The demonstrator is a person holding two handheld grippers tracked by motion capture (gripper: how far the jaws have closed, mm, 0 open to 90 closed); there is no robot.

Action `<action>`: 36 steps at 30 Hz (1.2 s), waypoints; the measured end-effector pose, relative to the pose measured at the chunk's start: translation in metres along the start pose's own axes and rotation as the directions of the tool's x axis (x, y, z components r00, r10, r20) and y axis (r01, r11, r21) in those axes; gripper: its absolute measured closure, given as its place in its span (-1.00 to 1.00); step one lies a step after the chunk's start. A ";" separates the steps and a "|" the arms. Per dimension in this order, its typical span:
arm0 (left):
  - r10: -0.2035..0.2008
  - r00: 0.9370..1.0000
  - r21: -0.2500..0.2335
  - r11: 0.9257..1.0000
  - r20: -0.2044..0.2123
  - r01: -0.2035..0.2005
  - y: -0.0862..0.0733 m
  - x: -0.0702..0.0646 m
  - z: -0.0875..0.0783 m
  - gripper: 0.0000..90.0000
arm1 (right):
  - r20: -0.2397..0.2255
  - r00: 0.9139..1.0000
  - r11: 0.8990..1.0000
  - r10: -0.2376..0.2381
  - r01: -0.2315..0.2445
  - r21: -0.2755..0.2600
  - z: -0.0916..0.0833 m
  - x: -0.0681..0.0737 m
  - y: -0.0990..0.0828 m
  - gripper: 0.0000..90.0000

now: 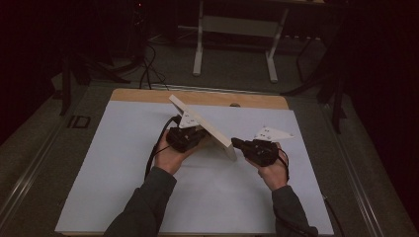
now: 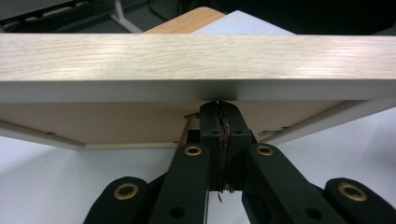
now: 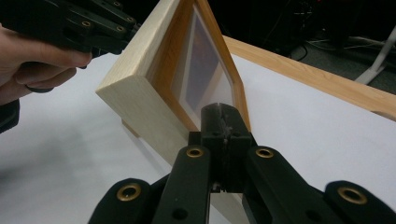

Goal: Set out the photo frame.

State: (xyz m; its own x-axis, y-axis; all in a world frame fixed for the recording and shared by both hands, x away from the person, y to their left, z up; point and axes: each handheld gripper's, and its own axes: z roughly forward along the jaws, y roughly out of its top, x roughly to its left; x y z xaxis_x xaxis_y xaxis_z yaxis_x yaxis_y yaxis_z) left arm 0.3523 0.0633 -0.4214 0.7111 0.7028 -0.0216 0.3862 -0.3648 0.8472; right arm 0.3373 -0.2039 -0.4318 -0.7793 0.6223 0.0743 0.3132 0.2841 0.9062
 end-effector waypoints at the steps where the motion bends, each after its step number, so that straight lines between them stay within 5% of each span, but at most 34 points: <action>1: -0.001 1.000 -0.002 1.000 0.007 0.001 0.000 0.000 0.000 1.00 | -0.002 1.000 1.000 0.000 0.000 -0.002 0.000 0.001 0.001 1.00; 4: 0.011 0.999 0.017 1.000 0.039 -0.012 0.001 -0.002 0.000 1.00 | -0.007 1.000 1.000 -0.004 0.004 -0.001 0.002 0.002 0.002 1.00; 27: 0.019 0.998 0.031 0.999 0.064 -0.021 0.002 0.006 0.000 1.00 | -0.065 0.996 0.998 -0.053 0.054 0.019 0.010 0.020 0.006 1.00; 36: 0.030 0.990 0.034 0.999 0.140 -0.035 0.000 0.006 -0.008 0.98 | -0.083 0.994 0.997 -0.075 0.078 0.030 0.013 0.027 0.007 1.00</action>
State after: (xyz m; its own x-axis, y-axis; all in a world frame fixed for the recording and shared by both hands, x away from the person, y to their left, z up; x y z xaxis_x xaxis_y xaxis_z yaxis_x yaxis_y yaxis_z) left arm 0.3520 0.0726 -0.4172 0.7978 0.5989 -0.0701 0.3804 -0.4097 0.8291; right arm 0.3257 -0.1755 -0.4290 -0.8431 0.5362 0.0405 0.2679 0.3536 0.8962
